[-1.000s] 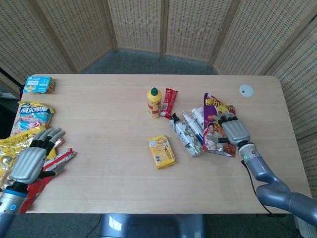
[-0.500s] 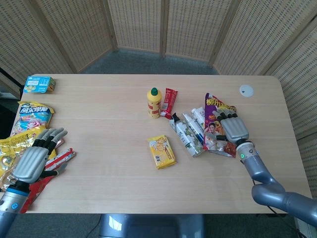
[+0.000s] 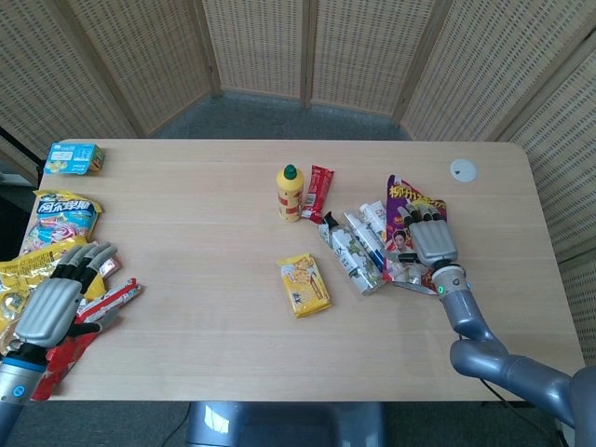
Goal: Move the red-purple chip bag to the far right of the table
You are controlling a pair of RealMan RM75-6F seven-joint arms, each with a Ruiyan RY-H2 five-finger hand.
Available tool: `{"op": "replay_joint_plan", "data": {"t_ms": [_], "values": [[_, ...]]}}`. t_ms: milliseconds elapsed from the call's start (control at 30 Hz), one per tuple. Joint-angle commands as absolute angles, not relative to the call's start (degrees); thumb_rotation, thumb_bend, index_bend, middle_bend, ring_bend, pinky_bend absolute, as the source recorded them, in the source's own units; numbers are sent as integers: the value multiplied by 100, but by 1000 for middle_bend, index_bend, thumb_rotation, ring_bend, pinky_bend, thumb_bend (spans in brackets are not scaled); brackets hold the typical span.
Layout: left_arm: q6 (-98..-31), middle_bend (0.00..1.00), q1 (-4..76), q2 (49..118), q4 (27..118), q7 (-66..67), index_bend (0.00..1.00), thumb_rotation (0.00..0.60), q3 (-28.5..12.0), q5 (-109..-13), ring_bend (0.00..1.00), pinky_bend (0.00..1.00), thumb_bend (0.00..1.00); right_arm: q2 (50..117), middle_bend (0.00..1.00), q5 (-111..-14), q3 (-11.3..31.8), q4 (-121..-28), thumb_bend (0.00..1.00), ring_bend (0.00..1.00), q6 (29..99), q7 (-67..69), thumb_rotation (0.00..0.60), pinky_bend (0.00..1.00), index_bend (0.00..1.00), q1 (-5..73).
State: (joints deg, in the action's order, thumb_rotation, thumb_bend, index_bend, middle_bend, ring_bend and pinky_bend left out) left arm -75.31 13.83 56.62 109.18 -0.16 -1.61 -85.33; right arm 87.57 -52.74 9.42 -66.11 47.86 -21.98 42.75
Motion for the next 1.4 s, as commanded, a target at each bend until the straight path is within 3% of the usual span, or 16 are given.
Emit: {"op": "replay_joint_plan", "data": {"t_ms": [33,100,167,600,667,733,800,867,933,1033,1233,1400], "values": [[-7530,0,1379,5642,10940,5,82,600,-156,-8537,0,0,322,8824,0,-5311,908,-6462,138,0,4693,-2091,311,0,0,4244],[-7538,0,1373,5625,10968,16,82,600,-154,-8542,0,0,324,8849,0,-5342,899,-6389,176,0,4654,-2015,382,0,0,4222],[-7553,0,1366,5615,10989,16,81,600,-156,-8549,0,0,323,8875,0,-5362,909,-6356,188,0,4653,-1951,400,0,0,4199],[-7504,0,1411,5625,11055,66,70,600,-169,-8591,0,0,324,8974,0,-5218,949,-6384,175,0,4625,-2172,399,0,0,4217],[-7552,0,1390,5599,11070,72,69,600,-168,-8618,0,0,324,9012,0,-5164,937,-6223,188,0,4525,-2174,434,0,0,4225],[-7628,0,1342,5564,11083,56,68,600,-161,-8627,0,0,322,9043,0,-5104,937,-6055,238,0,4349,-2065,515,27,0,4216],[-7684,0,1300,5527,11093,18,68,600,-150,-8633,0,0,323,9052,0,-5078,936,-5925,295,6,4154,-1913,579,165,0,4203],[-7723,0,1271,5506,11092,-7,67,600,-142,-8647,0,0,324,9083,0,-5075,963,-5827,330,92,4053,-1736,600,342,0,4176],[-7772,0,1243,5485,11095,-17,67,600,-135,-8681,0,0,324,9134,2,-5148,981,-5705,366,257,4018,-1536,600,514,0,4136],[-7843,0,1207,5454,11108,-36,64,600,-132,-8729,0,0,322,9179,121,-5327,1012,-5611,429,485,4042,-1272,600,737,41,4097],[-7908,0,1169,5455,11091,-83,53,600,-123,-8796,0,0,321,9211,465,-5527,1057,-5489,456,726,4075,-1032,600,904,288,4073],[-7945,0,1147,5467,11034,-139,46,600,-136,-8792,0,0,321,9149,654,-5546,1138,-5531,455,879,4171,-998,600,997,431,4055]]}}
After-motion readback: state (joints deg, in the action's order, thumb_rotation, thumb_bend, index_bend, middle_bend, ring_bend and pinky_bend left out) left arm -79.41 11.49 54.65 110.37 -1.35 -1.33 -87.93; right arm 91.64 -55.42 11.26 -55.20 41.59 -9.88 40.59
